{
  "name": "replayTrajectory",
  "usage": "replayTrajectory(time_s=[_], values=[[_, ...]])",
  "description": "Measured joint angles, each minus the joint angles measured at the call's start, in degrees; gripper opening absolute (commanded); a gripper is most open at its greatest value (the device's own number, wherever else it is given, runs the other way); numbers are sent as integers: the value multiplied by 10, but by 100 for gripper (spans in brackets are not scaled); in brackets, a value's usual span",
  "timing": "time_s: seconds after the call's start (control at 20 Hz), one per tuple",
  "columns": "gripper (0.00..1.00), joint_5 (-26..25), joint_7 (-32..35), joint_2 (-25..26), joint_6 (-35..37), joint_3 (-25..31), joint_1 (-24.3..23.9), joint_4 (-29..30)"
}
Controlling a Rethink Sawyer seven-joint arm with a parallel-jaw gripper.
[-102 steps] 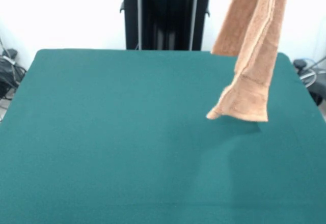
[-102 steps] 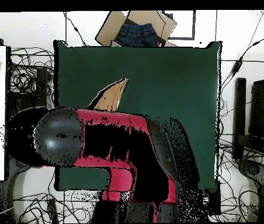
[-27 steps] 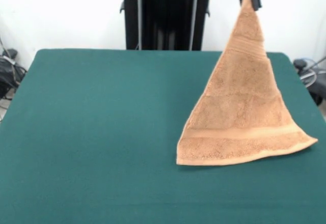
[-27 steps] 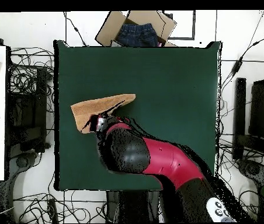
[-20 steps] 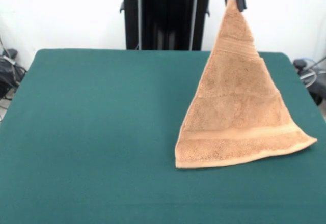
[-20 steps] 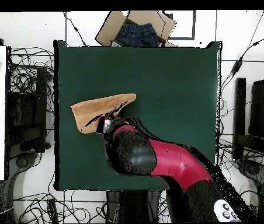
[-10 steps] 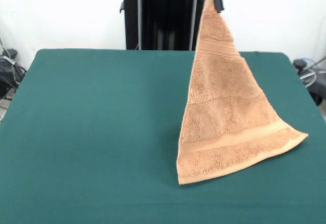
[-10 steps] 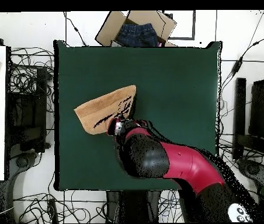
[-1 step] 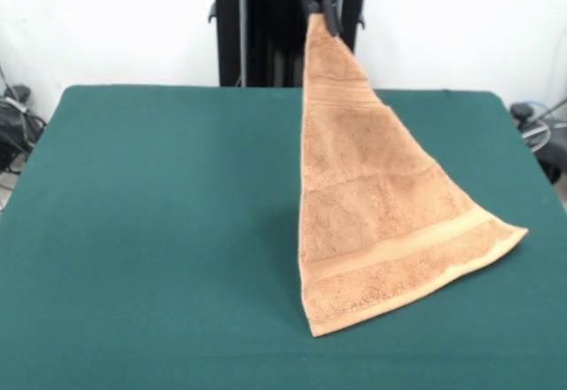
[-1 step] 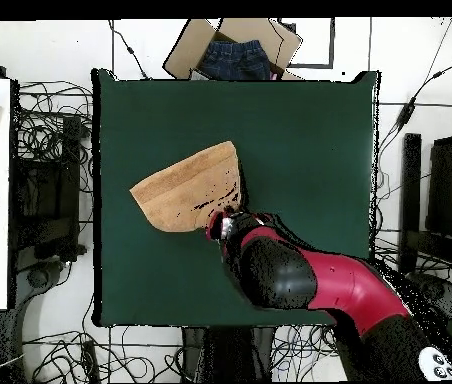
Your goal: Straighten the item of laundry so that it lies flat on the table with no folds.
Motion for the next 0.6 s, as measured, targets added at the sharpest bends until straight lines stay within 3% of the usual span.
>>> replayTrajectory(time_s=[0.6], values=[[0,-88,0,81,0,0,-22,-24]])
